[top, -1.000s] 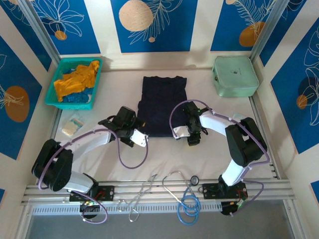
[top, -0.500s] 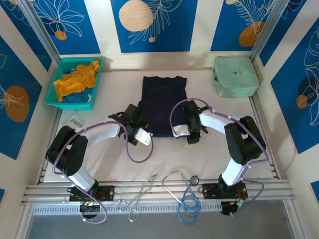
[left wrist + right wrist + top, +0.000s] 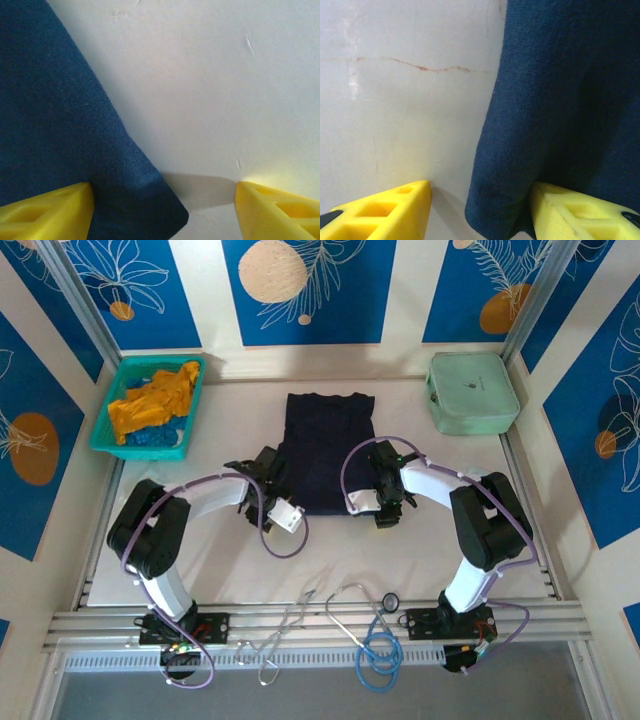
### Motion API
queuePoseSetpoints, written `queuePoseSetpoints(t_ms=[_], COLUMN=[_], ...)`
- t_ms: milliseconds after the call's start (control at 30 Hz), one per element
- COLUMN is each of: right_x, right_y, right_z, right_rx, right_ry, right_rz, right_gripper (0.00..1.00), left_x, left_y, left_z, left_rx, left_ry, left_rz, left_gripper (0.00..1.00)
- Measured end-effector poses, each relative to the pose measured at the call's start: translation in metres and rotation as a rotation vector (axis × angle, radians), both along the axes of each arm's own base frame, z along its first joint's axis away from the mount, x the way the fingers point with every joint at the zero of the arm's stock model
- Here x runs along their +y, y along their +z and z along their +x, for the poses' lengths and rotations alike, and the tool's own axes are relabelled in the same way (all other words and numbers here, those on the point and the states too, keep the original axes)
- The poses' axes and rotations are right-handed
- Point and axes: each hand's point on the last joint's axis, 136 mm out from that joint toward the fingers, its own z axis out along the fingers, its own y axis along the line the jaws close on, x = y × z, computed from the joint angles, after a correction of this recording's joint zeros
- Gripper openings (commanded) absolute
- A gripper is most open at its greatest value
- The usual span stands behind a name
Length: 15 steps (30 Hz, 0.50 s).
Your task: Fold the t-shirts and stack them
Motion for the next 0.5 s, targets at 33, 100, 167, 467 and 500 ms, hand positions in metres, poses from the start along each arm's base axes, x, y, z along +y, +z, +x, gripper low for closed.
queuePoseSetpoints(t_ms=[33, 100, 167, 467, 500], right_x=[0.0002, 0.0004, 0.0003, 0.0026, 0.0035], right_y=[0.0002, 0.0001, 0.0, -0.0001, 0.0001], right_z=[0.0002, 0.0009, 0.0014, 0.0065, 0.0083], right_rx=[0.001, 0.001, 0.002, -0.002, -0.004], right_ry=[0.0, -0.003, -0.006, -0.019, -0.021], right_rz=[0.0, 0.0, 0.001, 0.005, 0.007], right_gripper=[0.53, 0.53, 0.53, 0.33, 0.24], left_x=[0.0005, 0.0013, 0.0025, -0.0012, -0.0015], left_y=[-0.0015, -0.0033, -0.0056, -0.0097, -0.0105], left_z=[-0.0006, -0.0008, -0.0015, 0.0056, 0.0062], left_rx=[0.016, 0.046, 0.082, 0.174, 0.179], left_ry=[0.0, 0.001, 0.004, 0.006, 0.007], left_rz=[0.009, 0.029, 0.05, 0.1, 0.103], left_gripper=[0.67, 0.62, 0.59, 0.43, 0.39])
